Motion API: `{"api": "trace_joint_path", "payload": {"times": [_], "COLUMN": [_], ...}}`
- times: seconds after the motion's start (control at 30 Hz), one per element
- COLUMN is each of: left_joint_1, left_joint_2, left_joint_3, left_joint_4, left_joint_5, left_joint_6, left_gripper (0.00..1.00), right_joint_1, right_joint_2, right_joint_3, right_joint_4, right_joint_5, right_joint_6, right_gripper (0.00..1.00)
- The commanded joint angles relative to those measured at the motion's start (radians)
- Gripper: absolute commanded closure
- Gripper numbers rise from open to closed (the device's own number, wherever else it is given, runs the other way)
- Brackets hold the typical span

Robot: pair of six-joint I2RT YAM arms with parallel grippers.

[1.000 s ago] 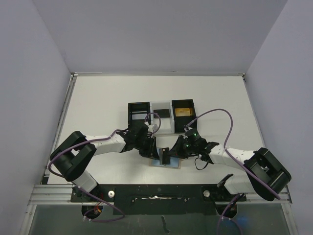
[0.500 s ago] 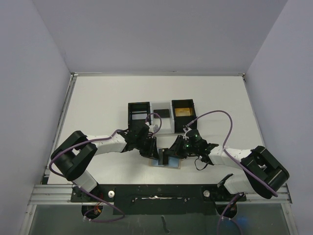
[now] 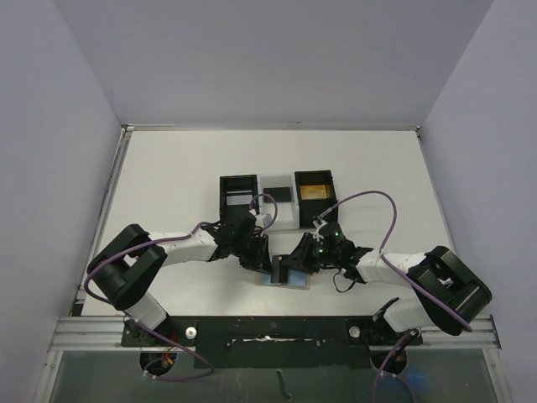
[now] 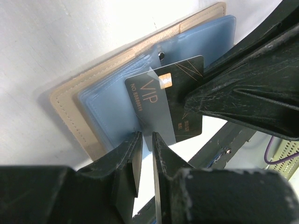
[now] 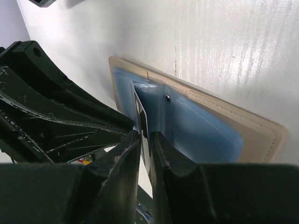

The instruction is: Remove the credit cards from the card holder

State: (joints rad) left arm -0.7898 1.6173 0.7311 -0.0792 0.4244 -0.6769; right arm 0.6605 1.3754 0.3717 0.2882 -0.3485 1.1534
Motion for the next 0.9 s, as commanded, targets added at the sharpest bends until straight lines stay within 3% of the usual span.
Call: {"api": "trace_joint_path", "payload": {"times": [0.0,0.13,0.47,0.87], "left_joint_1": [-0.008,-0.007,-0.007,-0.008], "left_joint_2": [0.022,0.019,0.013,0.009], "left_joint_3": [-0.020,-0.028,-0.032,-0.037], "left_joint_4": [-0.051,-0.042,-0.040,-0.042], "left_joint_5": [-0.081,-0.078,-0.078,-0.081], "left_joint_6": [0.018,0.013,0.010,0.008], "left_gripper": [0.85,0.85,0.86,0.86], "right_joint_1": [-0.001,0.001,0.029,0.043], "right_joint_2": [-0.001,-0.002,0.014,-0.004], "right_joint_3": [-0.005,-0.005,-0.010,-0.024], "right_joint_4": [0.073,0.088,0.092,0.088], "right_joint_5": [-0.022,-0.053,-0.045,0.019], "right_joint_6": [0.008,-0.008,0.004,0.034], "right_gripper": [0.83,0.84,0.76,0.93]}}
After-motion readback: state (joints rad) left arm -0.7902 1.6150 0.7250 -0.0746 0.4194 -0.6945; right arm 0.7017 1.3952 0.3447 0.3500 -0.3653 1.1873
